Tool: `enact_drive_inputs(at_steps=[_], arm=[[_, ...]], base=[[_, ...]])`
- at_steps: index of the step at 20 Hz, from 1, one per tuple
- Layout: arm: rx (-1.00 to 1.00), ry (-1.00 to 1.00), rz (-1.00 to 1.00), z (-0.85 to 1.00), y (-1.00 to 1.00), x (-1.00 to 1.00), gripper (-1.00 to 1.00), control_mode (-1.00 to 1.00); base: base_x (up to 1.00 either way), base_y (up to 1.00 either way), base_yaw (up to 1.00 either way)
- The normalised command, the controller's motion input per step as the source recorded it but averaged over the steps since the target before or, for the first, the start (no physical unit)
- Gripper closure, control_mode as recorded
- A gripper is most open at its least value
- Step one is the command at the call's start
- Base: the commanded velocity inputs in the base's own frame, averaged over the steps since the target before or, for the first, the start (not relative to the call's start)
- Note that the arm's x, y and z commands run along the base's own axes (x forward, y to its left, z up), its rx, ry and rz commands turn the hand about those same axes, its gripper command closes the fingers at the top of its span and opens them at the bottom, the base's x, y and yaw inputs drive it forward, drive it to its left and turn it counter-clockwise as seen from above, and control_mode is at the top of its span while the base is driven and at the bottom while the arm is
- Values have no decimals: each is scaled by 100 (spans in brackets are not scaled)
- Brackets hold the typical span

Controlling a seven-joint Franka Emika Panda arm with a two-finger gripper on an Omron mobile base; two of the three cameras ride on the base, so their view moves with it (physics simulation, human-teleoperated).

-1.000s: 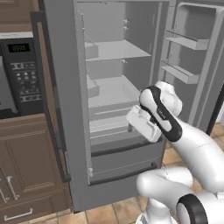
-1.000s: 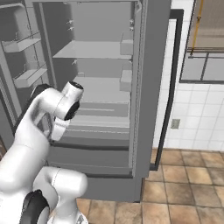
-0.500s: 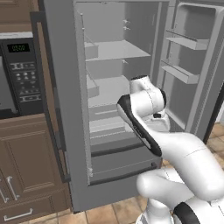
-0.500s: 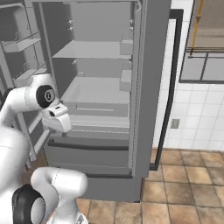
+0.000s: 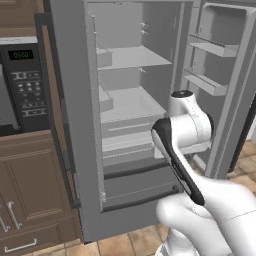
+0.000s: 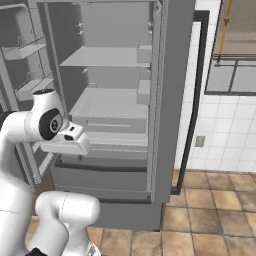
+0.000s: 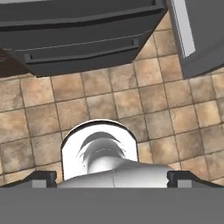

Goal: Place one of the steaks on the plate and the other in the bowl. Then place the bowl in the fridge.

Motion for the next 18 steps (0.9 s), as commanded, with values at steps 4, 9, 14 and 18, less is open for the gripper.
enact_drive_inputs(at_steps=[4,9,14,18], arm=[[16,23,8,3,0,3,-100,-100],[3,3,22,-10,11,-3,-100,-100],[0,1,21,-30,-1,-10,-100,-100],[0,0,11,-23,0,-7,-100,-100]], base=[[0,0,0],[0,0,0],[0,0,0],[0,0,0]])
